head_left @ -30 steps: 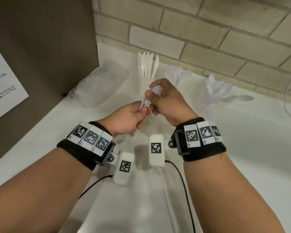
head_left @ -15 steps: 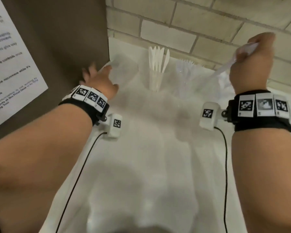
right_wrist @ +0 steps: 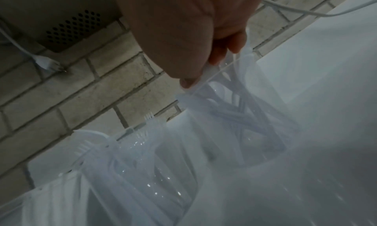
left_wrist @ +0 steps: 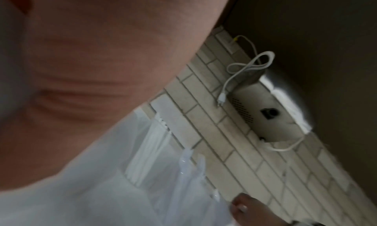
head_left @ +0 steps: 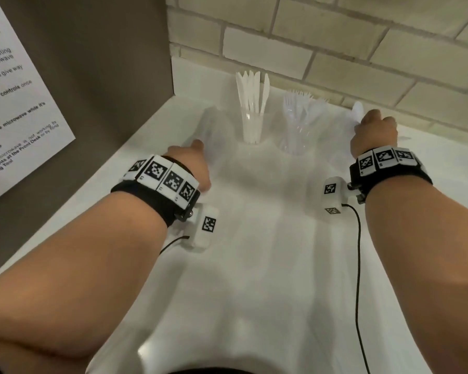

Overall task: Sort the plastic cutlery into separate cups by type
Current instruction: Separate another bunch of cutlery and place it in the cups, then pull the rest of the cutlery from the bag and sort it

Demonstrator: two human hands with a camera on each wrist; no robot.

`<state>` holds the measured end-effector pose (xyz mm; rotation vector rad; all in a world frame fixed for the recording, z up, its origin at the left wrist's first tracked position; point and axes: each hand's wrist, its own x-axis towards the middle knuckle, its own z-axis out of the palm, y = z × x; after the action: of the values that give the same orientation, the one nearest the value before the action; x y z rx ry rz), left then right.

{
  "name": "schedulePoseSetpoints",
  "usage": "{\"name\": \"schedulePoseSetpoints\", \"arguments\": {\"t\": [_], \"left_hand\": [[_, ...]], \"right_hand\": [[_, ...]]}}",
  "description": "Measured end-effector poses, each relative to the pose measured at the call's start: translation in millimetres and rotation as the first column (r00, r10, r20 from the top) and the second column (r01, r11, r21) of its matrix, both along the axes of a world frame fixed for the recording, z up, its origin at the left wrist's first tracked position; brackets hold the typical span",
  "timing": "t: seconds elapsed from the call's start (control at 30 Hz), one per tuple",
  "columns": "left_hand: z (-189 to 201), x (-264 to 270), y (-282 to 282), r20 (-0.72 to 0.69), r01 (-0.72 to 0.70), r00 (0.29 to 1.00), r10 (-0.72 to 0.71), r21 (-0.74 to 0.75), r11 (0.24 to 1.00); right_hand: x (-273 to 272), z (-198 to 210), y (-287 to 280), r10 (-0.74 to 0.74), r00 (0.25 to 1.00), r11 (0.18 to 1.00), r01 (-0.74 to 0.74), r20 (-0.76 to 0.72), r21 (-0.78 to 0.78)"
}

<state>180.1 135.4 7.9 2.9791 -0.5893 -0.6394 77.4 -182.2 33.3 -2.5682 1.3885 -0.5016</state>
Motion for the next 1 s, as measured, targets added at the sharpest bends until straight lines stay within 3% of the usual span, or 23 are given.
{"name": "schedulePoseSetpoints", "arguments": {"t": [0.1,0.2,0.3,0.4,0.47,0.53,0.6,0.63,0.7,0.8,0.87,0.93,1.0], "left_hand": [[7,-22,-2,-0.07,0.176,0.982,-0.173,0.042,0.983],[13,-39,-4,-0.13,0.31,0.945,-0.299,0.07,0.948],[18,-48,-5,-0.181,0.409,0.903,-0.39,0.083,0.909],[19,-54,-9,-0.144,0.463,0.882,-0.449,0.088,0.882],[17,-58,-12,-0.062,0.478,0.878,-0.475,0.048,0.877],[13,-60,-14,0.068,0.5,0.865,-0.498,-0.023,0.866],[9,-63,-15,0.192,0.538,0.833,-0.519,-0.064,0.84],[7,-64,-15,0.211,0.557,0.819,-0.534,-0.072,0.827],[6,-65,-9,0.141,0.58,0.813,-0.565,-0.116,0.806],[15,-64,4,-0.087,0.444,0.843,-0.532,-0.446,0.777],[17,-59,6,-0.131,0.234,0.899,-0.417,-0.661,0.712],[11,-48,3,0.019,0.206,0.966,-0.258,-0.661,0.722],[0,-37,1,0.125,0.21,0.977,-0.171,-0.472,0.856]], "right_hand": [[1,1,0,-0.006,0.998,1.0,0.007,-0.06,0.022],[0,4,3,-0.001,1.0,1.0,0.001,-0.005,0.031],[-3,10,16,0.03,0.995,0.994,-0.02,0.094,-0.107],[-10,15,43,0.174,0.96,0.964,-0.12,0.221,-0.236],[-15,14,67,0.319,0.916,0.945,-0.291,0.243,-0.147],[-23,10,97,0.495,0.855,0.859,-0.508,0.152,0.06],[-36,4,123,0.646,0.763,0.739,-0.613,-0.033,0.28],[-43,0,132,0.683,0.717,0.714,-0.616,-0.139,0.333],[-54,-12,142,0.667,0.692,0.744,-0.606,-0.275,0.28],[-71,-25,152,0.643,0.72,0.761,-0.637,-0.26,0.118],[-82,-28,160,0.693,0.66,0.716,-0.678,-0.29,0.168],[-93,-23,168,0.747,0.593,0.665,-0.672,-0.301,0.326],[-102,-11,172,0.783,0.549,0.618,-0.63,-0.293,0.47]]}}
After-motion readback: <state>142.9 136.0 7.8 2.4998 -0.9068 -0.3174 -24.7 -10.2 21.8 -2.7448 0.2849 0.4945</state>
